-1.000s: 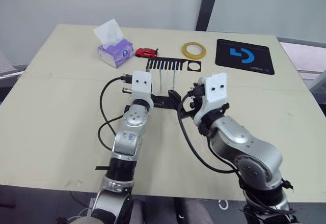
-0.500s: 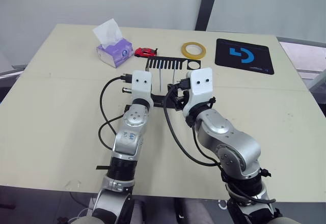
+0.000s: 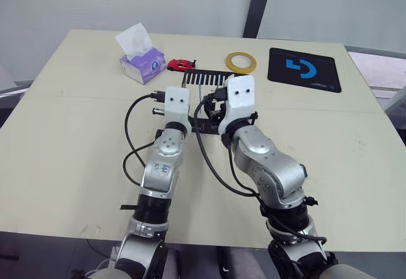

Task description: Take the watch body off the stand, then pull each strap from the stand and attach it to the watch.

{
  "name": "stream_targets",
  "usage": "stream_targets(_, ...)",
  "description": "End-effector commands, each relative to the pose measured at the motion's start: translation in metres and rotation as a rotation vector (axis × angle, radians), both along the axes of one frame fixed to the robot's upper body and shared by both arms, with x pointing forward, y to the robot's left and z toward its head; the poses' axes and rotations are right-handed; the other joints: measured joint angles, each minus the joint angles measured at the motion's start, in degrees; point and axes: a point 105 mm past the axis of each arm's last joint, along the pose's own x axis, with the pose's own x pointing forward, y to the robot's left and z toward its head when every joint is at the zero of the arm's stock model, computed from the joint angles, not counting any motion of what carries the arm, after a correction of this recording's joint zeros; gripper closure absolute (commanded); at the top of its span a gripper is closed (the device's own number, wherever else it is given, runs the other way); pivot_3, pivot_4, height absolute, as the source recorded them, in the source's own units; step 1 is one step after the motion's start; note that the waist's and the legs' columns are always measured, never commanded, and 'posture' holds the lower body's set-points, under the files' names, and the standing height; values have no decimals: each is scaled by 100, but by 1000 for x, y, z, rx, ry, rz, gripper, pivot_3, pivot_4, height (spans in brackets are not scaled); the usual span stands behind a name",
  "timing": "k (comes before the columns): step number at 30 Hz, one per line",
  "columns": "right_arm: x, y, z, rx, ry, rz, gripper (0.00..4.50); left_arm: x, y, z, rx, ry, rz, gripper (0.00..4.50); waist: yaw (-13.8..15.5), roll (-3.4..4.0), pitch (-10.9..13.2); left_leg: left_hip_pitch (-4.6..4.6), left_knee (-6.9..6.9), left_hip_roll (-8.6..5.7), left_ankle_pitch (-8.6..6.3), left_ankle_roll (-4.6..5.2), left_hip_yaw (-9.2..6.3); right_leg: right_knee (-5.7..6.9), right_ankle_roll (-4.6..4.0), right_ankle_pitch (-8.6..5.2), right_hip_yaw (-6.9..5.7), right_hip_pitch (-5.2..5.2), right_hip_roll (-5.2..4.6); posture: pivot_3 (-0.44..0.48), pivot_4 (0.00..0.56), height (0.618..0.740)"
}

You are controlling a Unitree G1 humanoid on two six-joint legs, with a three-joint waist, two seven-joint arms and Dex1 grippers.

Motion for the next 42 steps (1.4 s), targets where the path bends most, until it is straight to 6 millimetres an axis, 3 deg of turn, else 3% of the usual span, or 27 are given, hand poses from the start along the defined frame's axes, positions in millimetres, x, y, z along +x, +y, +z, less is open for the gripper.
stream_targets(1, 2, -1, 14, 30, -52, -23, 1825, -1, -6, 16, -9, -55, -10, 4500, -1, 0, 0, 0, -2, 0, 0, 0, 0, 0, 0, 0, -1, 0, -1, 0, 150, 738)
stream_targets(14, 8, 5, 13, 28, -64, -37, 1825, -1, -8, 16, -18, -60, -15, 4500, -3, 0, 0, 0, -21, 0, 3, -5, 0, 0, 0, 0, -2, 0, -2, 0, 150, 738)
stream_targets(17, 8, 5, 11, 17, -65, -39, 3099, -1, -9, 16, -20, -60, -16, 4500, -4, 1, 0, 0, -26, 0, 3, -6, 0, -1, 0, 0, -3, -1, -2, 0, 150, 738)
stream_targets(19, 8, 6, 10, 15, -63, -39, 4244, -1, -9, 16, -21, -61, -16, 4500, -3, 1, 1, 0, -28, 0, 3, -6, 0, -1, 0, 0, -3, -2, -2, 0, 150, 738)
stream_targets(20, 7, 6, 10, 15, -63, -38, 4389, -1, -9, 16, -22, -63, -16, 4500, -3, 1, 1, 0, -29, 0, 3, -6, 0, -2, 0, 0, -3, -2, -2, 0, 150, 738)
stream_targets(42, -14, 8, 10, -51, -108, -23, 4389, 3, -13, 14, -23, -57, -27, 4500, -2, 1, 1, -1, -37, -1, 13, -23, -2, -8, 0, 0, -4, -2, -3, 0, 150, 738)
